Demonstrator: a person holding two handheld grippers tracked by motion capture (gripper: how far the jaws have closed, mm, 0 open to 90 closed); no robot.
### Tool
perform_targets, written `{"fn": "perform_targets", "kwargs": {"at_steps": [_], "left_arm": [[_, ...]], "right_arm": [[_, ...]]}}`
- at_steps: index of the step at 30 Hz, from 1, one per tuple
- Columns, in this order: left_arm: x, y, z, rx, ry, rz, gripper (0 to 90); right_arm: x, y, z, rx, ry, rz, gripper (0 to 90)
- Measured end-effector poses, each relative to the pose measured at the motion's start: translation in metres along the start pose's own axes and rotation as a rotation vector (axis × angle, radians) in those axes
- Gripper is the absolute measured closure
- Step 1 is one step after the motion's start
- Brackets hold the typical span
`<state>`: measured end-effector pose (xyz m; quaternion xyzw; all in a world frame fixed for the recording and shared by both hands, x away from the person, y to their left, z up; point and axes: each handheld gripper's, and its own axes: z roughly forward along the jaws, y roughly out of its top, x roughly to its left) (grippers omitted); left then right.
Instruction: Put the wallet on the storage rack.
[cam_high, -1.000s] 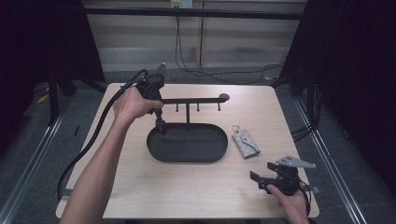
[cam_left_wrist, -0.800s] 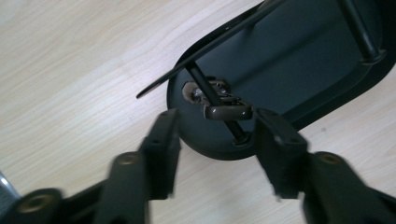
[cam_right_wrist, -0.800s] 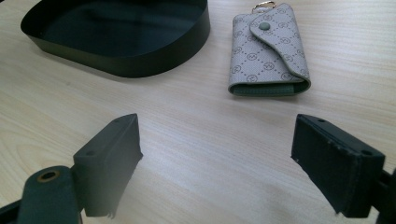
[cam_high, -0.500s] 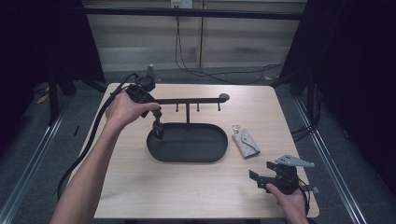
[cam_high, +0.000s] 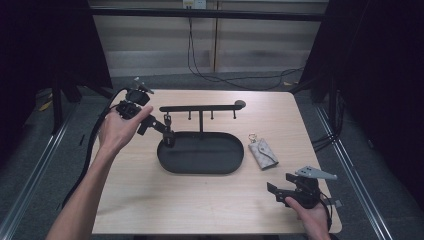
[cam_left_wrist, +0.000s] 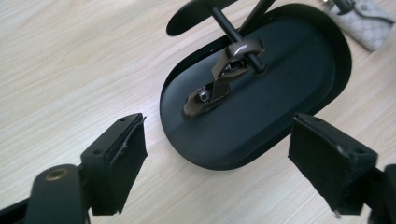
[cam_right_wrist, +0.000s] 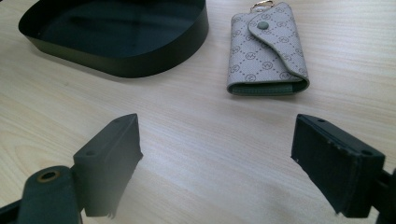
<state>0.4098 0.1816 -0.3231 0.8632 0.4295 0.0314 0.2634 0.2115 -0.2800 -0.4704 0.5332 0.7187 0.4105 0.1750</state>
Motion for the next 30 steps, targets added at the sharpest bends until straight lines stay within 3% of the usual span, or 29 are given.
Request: {"fn": "perform_targets", "kwargs": {"at_steps": [5,9,13,15,17,20,25,30], "left_arm": [[0.004,-0.019,-0.002,-0.024,-0.009,0.001,19.4],[0.006,-0.034,-0.006,-0.093,-0.005,-0.013,20.3],[0.008,-0.047,-0.006,-0.105,-0.062,-0.013,20.3],[0.009,-0.052,-0.006,-0.123,-0.036,-0.015,20.4],[0.008,-0.059,-0.005,-0.164,0.038,-0.032,20.6],[0.008,-0.071,-0.001,-0.181,0.013,-0.038,20.9],[0.005,-0.086,0.005,-0.209,0.019,-0.029,21.9],[0.003,-0.107,0.01,-0.249,-0.024,-0.028,22.0]], "right_arm": [[0.0,0.0,0.001,0.002,-0.006,0.002,15.3],[0.0,0.001,0.001,0.003,-0.006,0.004,15.4],[-0.001,0.001,0.003,0.006,-0.008,0.004,15.4],[-0.001,0.001,0.002,0.003,-0.009,0.006,15.4],[-0.001,0.001,0.001,0.006,-0.012,0.008,15.4],[-0.001,0.0,0.002,0.018,-0.021,0.015,15.5],[-0.003,0.0,0.001,0.015,-0.023,0.023,15.5],[-0.004,0.0,0.0,0.011,-0.021,0.033,16.5]]}}
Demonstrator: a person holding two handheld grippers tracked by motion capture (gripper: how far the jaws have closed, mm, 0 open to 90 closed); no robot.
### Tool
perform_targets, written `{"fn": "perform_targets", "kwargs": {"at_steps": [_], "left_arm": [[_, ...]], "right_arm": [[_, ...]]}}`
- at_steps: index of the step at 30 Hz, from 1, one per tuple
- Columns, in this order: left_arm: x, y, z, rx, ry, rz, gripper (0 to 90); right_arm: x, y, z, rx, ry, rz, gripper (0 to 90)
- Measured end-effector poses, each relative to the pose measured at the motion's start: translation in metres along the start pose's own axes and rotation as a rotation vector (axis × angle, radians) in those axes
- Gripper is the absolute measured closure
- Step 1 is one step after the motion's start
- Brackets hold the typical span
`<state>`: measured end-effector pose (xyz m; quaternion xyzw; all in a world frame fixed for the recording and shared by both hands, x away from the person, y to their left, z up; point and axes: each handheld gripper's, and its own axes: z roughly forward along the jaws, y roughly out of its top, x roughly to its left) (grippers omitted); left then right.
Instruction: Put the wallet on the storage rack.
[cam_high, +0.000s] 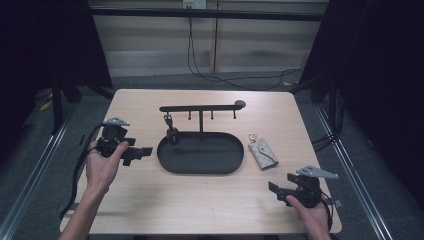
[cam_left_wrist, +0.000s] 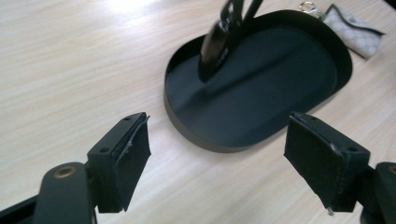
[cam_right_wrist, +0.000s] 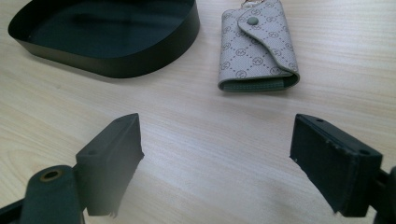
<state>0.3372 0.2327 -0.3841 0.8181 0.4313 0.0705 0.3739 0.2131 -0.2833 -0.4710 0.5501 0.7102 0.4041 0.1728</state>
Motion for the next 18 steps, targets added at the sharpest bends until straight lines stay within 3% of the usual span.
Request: {"fn": "perform_targets", "kwargs": {"at_steps": [6,8,10,14,16,18], "left_arm": [[-0.003,-0.024,0.006,-0.038,-0.002,-0.014,22.8],[-0.004,-0.032,0.01,-0.034,-0.007,-0.014,22.7],[-0.005,-0.041,0.014,-0.013,-0.038,-0.017,21.3],[-0.007,-0.057,0.012,0.032,-0.005,0.02,20.9],[-0.011,-0.065,0.007,0.015,-0.018,0.025,20.6],[-0.014,-0.071,0.002,0.009,0.001,0.046,20.0]], "right_arm": [[-0.003,0.0,0.001,0.002,0.0,0.022,17.0],[-0.003,-0.001,0.0,0.005,-0.002,0.023,17.1],[-0.002,-0.001,0.001,0.01,-0.004,0.025,17.2],[-0.001,0.0,0.001,0.013,-0.001,0.031,17.6],[0.0,0.002,0.002,0.015,-0.012,0.029,20.0],[0.001,0.003,0.003,0.013,-0.016,0.027,20.1]]}}
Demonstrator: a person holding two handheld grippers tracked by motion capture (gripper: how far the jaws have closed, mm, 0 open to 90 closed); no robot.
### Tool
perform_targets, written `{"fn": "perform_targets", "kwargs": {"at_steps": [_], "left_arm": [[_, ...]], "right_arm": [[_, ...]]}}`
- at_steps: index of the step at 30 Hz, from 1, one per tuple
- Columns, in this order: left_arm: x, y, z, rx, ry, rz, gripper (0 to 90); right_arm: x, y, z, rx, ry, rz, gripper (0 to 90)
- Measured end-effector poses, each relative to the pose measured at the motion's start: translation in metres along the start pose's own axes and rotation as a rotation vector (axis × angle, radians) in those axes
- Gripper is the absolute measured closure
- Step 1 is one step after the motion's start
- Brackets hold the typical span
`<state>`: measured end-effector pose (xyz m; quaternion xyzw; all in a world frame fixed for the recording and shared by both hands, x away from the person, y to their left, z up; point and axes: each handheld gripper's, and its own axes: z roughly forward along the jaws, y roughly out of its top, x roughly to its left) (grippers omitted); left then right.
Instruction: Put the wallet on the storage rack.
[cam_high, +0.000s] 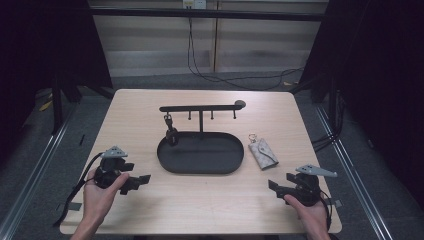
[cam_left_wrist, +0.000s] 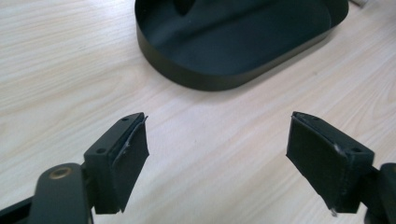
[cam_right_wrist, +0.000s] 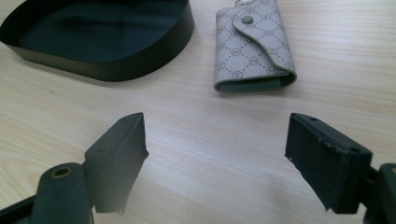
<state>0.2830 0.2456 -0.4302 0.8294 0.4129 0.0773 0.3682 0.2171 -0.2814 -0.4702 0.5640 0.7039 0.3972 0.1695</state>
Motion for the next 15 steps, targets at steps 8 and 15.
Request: {"fn": "perform_targets", "kwargs": {"at_steps": [8,15], "left_arm": [[0.002,-0.031,-0.009,-0.085,-0.012,-0.051,18.7],[0.009,-0.045,-0.004,-0.099,-0.036,-0.077,19.9]], "right_arm": [[-0.002,0.017,0.003,0.0,-0.015,0.008,20.4],[-0.007,0.03,0.008,-0.011,-0.048,0.008,18.9]]}}
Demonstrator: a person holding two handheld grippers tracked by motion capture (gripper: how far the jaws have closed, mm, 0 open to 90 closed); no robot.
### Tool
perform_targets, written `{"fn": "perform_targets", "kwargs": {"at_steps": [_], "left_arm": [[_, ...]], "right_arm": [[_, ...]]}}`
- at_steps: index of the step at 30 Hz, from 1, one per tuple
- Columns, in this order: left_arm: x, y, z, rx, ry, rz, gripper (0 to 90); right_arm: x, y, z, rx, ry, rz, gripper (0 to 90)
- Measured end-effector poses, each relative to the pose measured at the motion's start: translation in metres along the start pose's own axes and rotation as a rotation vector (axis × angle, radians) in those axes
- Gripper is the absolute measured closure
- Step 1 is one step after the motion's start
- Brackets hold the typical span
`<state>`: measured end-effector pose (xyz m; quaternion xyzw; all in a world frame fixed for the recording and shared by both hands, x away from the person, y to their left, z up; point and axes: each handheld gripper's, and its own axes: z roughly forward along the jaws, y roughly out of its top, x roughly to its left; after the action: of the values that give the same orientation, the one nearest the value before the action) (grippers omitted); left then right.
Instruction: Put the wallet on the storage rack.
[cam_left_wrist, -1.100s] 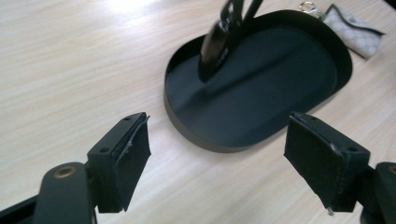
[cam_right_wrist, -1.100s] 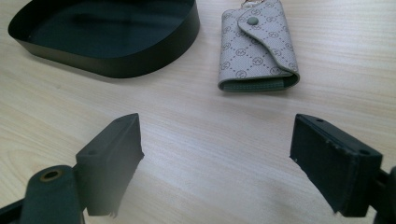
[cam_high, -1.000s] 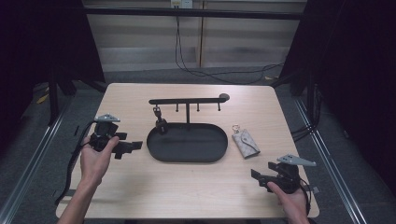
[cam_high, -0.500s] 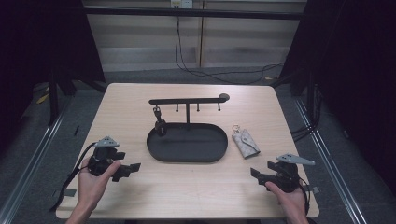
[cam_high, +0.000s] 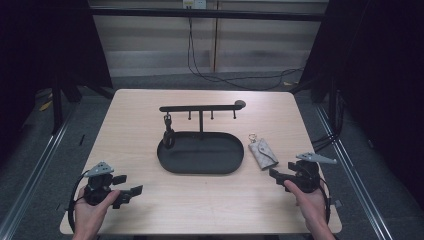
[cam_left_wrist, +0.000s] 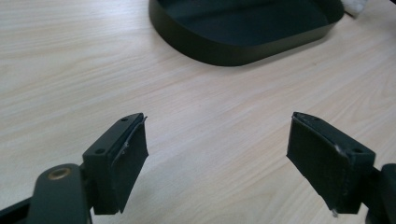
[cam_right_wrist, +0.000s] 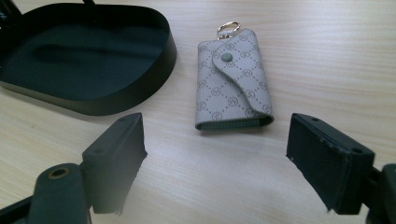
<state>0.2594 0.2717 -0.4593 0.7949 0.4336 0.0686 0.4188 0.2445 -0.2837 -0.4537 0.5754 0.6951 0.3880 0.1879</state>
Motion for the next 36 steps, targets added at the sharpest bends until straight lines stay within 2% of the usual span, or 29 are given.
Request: {"fn": "perform_targets", "kwargs": {"at_steps": [3,4,5,8,12,16,18,21,22,23,25,29,32,36], "left_arm": [[-0.002,-0.004,0.0,-0.025,0.0,0.028,21.2],[-0.002,-0.006,0.0,-0.017,-0.007,0.041,21.6],[-0.002,-0.008,0.002,-0.008,-0.013,0.042,21.4],[-0.001,-0.011,0.001,-0.013,-0.037,0.032,21.4],[-0.004,-0.011,-0.002,-0.017,-0.037,0.042,20.3],[-0.006,-0.012,-0.001,-0.023,-0.042,0.045,18.2],[-0.006,-0.011,-0.003,-0.028,-0.055,0.054,16.7],[-0.005,-0.012,-0.004,-0.03,-0.087,0.059,17.9],[-0.005,-0.012,-0.004,-0.029,-0.087,0.06,19.2],[-0.005,-0.012,-0.003,-0.028,-0.085,0.059,19.4],[-0.005,-0.012,-0.003,-0.022,-0.095,0.063,19.4],[-0.007,-0.012,-0.001,-0.009,-0.096,0.078,19.4],[-0.007,-0.012,-0.002,-0.017,-0.098,0.073,19.4],[-0.007,-0.012,-0.003,-0.02,-0.099,0.07,19.4]], "right_arm": [[0.001,0.006,0.004,0.026,0.004,-0.018,18.3],[0.001,0.008,0.005,0.043,0.012,-0.02,18.6],[0.002,0.01,0.007,0.07,0.021,-0.015,18.9],[0.003,0.015,0.01,0.092,0.03,-0.035,19.0],[0.003,0.024,0.012,0.114,0.015,-0.045,19.0],[0.002,0.032,0.019,0.159,0.03,-0.055,19.3],[0.003,0.038,0.021,0.201,0.044,-0.085,19.2],[0.004,0.048,0.022,0.212,0.044,-0.084,19.0],[0.003,0.053,0.024,0.22,0.042,-0.07,17.6],[0.002,0.056,0.026,0.245,0.05,-0.05,17.0],[0.001,0.061,0.032,0.276,0.079,-0.045,18.0],[0.005,0.072,0.044,0.327,0.059,-0.082,18.0],[0.007,0.08,0.051,0.355,0.057,-0.103,18.1],[0.007,0.091,0.06,0.372,0.057,-0.109,18.9]]}}
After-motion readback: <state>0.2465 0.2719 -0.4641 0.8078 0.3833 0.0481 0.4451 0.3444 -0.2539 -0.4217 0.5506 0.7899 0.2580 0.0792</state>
